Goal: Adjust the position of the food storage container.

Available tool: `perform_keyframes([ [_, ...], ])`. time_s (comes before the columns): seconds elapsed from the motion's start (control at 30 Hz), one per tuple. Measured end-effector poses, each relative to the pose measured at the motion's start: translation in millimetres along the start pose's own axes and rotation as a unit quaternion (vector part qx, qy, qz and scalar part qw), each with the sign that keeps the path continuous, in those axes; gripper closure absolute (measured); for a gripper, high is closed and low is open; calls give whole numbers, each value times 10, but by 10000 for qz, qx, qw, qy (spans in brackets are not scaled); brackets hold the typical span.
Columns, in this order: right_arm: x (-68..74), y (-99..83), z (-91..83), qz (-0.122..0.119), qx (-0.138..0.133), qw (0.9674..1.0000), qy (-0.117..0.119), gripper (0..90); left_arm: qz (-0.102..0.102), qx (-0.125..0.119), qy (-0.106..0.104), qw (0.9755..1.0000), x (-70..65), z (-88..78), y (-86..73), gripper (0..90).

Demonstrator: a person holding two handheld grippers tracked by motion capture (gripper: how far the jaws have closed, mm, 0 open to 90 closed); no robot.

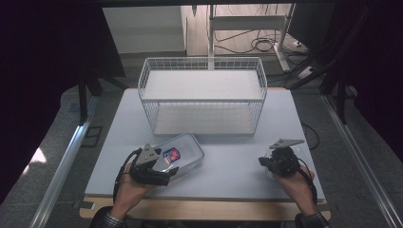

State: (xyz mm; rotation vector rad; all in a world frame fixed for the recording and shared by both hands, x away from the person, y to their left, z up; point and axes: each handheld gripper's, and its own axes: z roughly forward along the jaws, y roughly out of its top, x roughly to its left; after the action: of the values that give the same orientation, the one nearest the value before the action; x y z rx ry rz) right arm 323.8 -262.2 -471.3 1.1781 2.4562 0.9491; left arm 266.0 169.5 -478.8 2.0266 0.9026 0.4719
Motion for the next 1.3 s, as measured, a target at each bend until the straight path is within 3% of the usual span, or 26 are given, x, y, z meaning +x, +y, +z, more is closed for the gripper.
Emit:
perform_keyframes([
  [0.13, 17, 6, -1, -16, -35, 10000, -14, 898, 16, -26, 82, 10000, 15, -45, -10, 192],
  [0.33, 56, 36, -26, -8, -279, 9996, 83, 898, -210, -164, 174, 9995, 112, -230, -93, 513],
  [0.47, 88, 54, 3, -52, -346, 9993, 124, 898, -455, -143, 360, 9982, 204, -351, -194, 722],
  [0.6, 138, 74, 55, -117, -372, 9989, 244, 897, -536, -95, 675, 9962, 279, -441, -283, 842],
  [0.73, 177, 84, 84, -206, -352, 9989, 241, 897, -755, -38, 824, 9937, 370, -509, -382, 880],
  [1.03, 274, 125, 126, -343, -497, 9973, 419, 895, -1244, 476, 1021, 9858, 526, -415, -608, 898],
  [1.17, 292, 145, 158, -315, -538, 9967, 514, 895, -1271, 616, 983, 9851, 528, -322, -625, 898],
  [1.3, 319, 175, 178, -303, -581, 9960, 609, 894, -1218, 706, 1091, 9840, 540, -254, -632, 897],
])
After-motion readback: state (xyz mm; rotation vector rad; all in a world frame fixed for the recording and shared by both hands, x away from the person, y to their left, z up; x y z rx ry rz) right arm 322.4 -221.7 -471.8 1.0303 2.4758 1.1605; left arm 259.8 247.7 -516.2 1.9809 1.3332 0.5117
